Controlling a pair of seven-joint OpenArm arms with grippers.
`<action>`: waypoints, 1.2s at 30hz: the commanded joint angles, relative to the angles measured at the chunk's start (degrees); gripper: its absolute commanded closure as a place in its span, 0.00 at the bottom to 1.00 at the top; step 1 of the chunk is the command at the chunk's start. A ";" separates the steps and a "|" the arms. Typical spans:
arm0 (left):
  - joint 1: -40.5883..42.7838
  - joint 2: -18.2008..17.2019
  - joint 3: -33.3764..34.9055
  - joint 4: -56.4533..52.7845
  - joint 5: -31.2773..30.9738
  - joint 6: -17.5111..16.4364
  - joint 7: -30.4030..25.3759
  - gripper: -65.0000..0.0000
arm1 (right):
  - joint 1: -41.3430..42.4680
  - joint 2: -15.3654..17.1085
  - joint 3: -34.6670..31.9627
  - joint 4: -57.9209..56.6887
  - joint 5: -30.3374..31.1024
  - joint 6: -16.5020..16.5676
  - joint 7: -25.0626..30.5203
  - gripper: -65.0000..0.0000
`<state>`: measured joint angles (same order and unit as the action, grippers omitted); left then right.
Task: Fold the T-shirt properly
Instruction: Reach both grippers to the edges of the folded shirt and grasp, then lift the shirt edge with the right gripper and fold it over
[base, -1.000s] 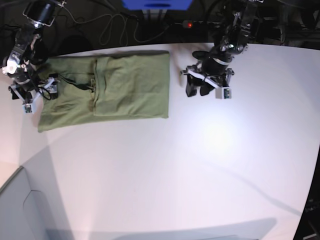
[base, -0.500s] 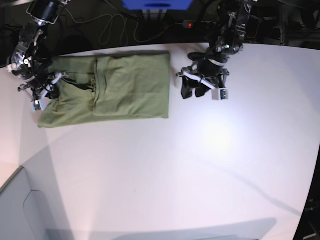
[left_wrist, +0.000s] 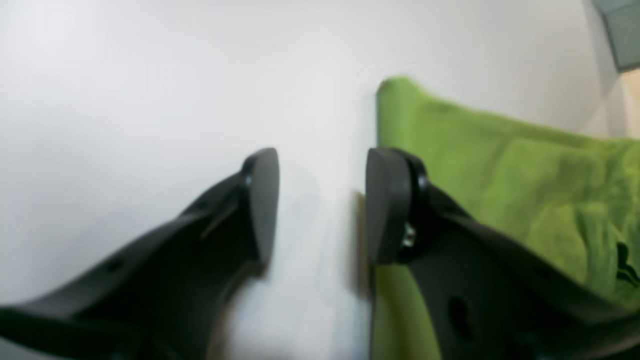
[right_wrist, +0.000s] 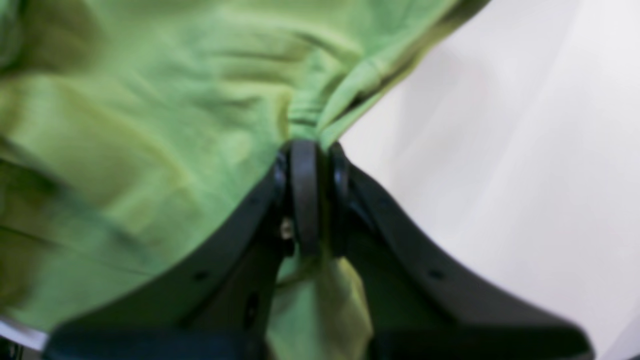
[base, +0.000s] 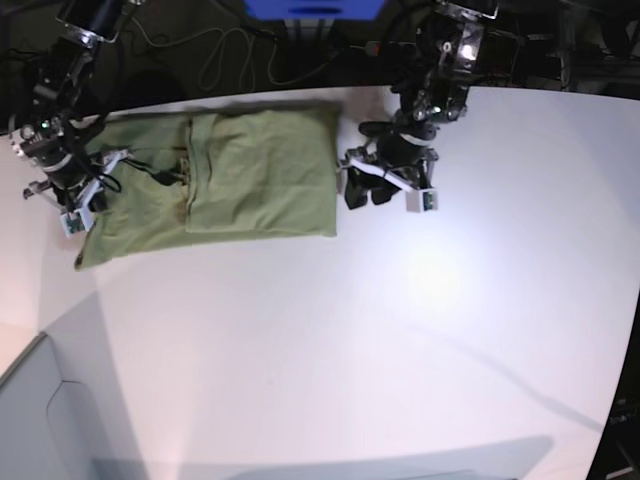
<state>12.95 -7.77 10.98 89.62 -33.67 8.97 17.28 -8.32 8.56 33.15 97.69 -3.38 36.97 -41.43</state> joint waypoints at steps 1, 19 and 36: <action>-0.25 -0.10 0.84 0.27 -0.04 0.48 0.79 0.57 | 0.18 0.81 -0.22 2.22 0.43 0.70 0.86 1.00; -3.41 0.17 6.47 -1.05 0.13 0.57 0.70 0.57 | -7.38 -1.66 -27.39 22.00 0.43 0.70 1.30 1.00; -2.80 -0.54 6.12 -0.97 -0.04 0.92 0.79 0.57 | -2.28 -1.74 -41.89 11.10 0.34 0.44 5.25 1.00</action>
<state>10.00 -8.14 17.12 88.12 -33.52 9.21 17.43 -10.70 6.79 -8.71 107.92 -4.05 36.99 -37.47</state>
